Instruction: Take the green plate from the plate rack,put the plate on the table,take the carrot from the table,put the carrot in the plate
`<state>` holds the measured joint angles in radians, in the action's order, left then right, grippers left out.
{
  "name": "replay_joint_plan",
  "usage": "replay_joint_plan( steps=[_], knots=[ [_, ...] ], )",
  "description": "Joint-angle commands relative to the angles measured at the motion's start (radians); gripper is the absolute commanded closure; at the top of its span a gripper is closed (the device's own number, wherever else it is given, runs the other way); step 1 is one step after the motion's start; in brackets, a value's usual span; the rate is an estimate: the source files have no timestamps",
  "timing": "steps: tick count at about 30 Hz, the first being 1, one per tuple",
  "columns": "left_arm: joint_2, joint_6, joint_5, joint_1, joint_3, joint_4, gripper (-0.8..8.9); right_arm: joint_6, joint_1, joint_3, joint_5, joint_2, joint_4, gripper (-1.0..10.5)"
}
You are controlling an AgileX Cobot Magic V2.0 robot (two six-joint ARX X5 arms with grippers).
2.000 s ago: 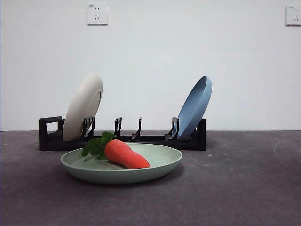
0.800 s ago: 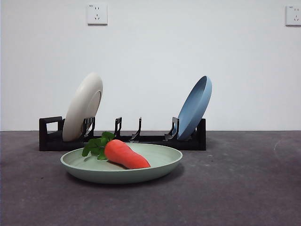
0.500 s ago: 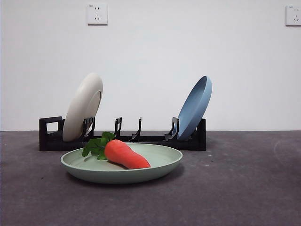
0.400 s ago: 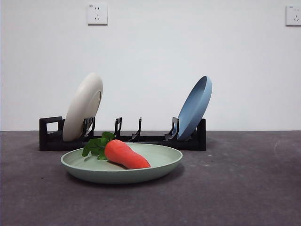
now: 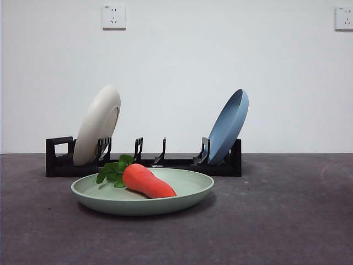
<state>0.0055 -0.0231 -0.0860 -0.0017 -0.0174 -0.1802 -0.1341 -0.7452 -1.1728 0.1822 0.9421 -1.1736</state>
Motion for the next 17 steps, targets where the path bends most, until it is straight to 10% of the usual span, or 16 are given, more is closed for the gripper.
replay_joint_plan(
  steps=[1, 17],
  knots=[
    [-0.003, 0.049, -0.002, 0.003, 0.013, 0.001, 8.16, 0.004, -0.002, 0.005, -0.002, -0.002, 0.006, 9.5],
    [-0.003, 0.05, 0.004, 0.003, 0.013, 0.002, 8.16, 0.004, -0.002, 0.005, -0.002, -0.002, 0.005, 9.5]
  ],
)
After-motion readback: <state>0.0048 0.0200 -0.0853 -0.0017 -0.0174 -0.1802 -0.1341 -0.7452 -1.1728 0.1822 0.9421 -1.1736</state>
